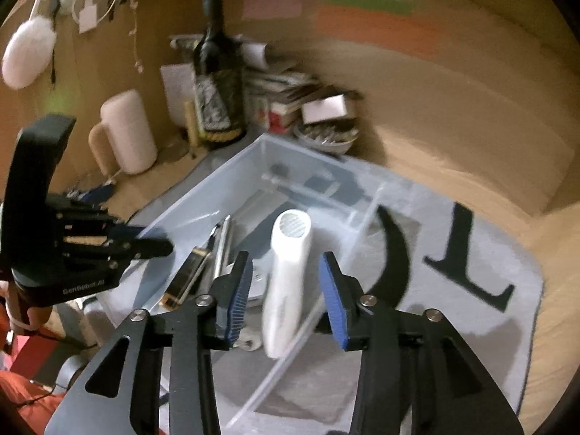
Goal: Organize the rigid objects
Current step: 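Lower the silver keys into the clear box and open the right gripper, then grasp the small black plug on the mat with the right gripper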
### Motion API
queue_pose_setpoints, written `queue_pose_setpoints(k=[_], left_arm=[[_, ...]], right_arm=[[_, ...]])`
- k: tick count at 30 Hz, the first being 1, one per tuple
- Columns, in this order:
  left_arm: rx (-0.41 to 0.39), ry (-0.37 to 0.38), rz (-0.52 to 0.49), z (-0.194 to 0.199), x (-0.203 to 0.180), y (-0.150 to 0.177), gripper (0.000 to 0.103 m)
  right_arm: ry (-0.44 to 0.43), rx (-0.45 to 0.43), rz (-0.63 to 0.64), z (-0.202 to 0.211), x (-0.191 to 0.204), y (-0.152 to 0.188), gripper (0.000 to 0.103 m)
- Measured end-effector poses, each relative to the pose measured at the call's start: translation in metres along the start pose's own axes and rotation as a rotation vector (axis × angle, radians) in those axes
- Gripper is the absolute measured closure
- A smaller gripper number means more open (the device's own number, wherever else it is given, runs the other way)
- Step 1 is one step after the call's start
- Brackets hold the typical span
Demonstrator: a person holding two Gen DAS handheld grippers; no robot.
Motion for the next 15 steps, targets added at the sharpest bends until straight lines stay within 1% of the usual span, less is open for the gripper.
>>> queue_pose_setpoints(k=[2, 7, 10, 15], left_arm=[[0.0, 0.0, 0.0, 0.0, 0.0, 0.0, 0.092], [0.001, 0.001, 0.001, 0.0, 0.001, 0.0, 0.092], [0.001, 0.0, 0.0, 0.0, 0.0, 0.0, 0.092], [0.001, 0.0, 0.0, 0.0, 0.0, 0.0, 0.092]], right_arm=[[0.025, -0.017, -0.005, 0.005, -0.008, -0.004, 0.062], [0.075, -0.023, -0.024, 0.011, -0.026, -0.006, 0.061], [0.106, -0.006, -0.042, 0.01, -0.04, -0.002, 0.061], [0.149, 0.056, -0.076, -0.001, -0.061, 0.014, 0.061]])
Point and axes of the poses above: each gripper's, at about its wrist camera, not at the fingertips, and z roughly against the way its jaws point, x to its left, y to its underside, the point moved 1 cm from there along -z, roughly the way its jaws point, and after that the axes turned 15 degrees about -x, right-handed, at the moved point
